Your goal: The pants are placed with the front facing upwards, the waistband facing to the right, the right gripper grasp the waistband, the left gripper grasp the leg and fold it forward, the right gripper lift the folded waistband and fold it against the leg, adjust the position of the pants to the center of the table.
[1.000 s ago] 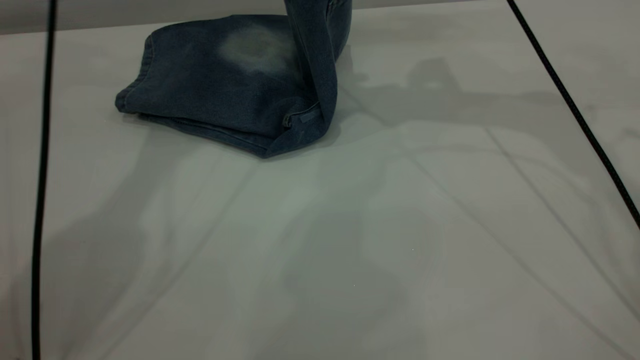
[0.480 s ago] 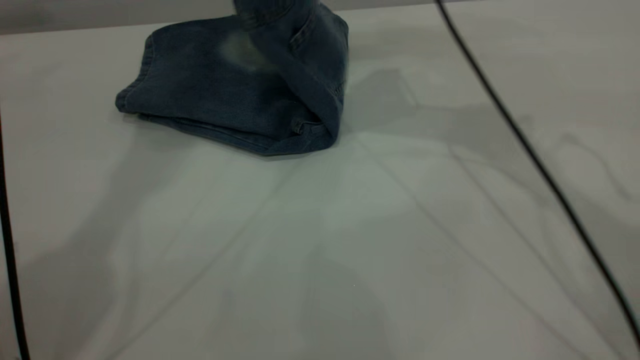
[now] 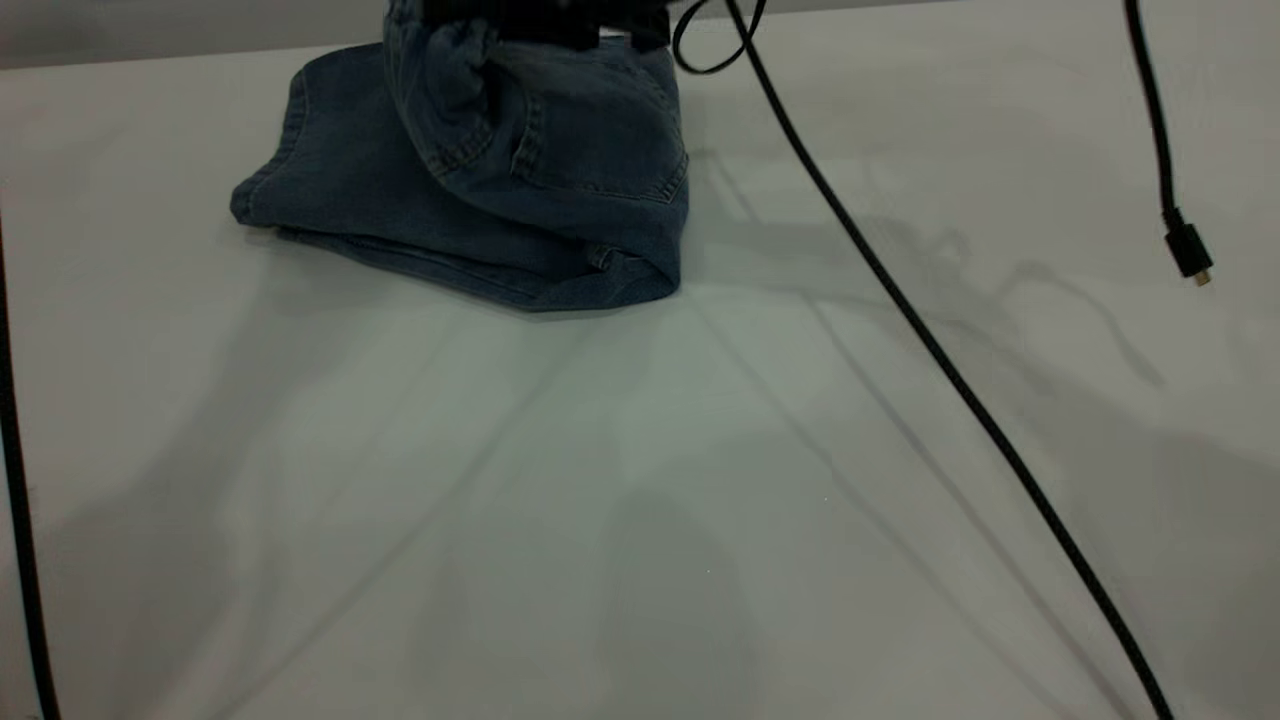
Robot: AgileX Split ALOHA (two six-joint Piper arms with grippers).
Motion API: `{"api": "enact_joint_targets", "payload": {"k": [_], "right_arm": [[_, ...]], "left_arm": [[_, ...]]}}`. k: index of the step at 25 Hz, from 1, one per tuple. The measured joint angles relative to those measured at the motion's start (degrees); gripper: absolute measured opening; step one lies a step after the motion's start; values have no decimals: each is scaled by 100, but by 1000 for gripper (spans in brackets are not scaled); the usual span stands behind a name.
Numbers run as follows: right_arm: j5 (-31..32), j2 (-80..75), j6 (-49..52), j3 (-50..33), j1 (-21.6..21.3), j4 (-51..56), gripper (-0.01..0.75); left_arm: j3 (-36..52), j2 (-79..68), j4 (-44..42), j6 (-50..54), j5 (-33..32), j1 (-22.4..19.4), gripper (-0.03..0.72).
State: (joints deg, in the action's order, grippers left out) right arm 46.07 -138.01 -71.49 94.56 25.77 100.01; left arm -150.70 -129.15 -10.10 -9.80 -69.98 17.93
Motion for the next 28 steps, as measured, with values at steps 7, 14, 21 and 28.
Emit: {"api": "enact_joint_targets", "payload": {"k": [7, 14, 21, 28], "right_arm": [[-78, -19, 224, 17, 0, 6, 423], [-287, -19, 412, 17, -290, 1, 624], [-221, 342, 1028, 17, -1185, -621, 583], [-214, 1069, 2252, 17, -2264, -2695, 580]], "left_arm": [[-1, 0, 24, 0, 5, 0, 548], [-6, 0, 24, 0, 5, 0, 548], [31, -7, 167, 103, 5, 0, 548], [443, -56, 314, 135, 12, 0, 548]]}}
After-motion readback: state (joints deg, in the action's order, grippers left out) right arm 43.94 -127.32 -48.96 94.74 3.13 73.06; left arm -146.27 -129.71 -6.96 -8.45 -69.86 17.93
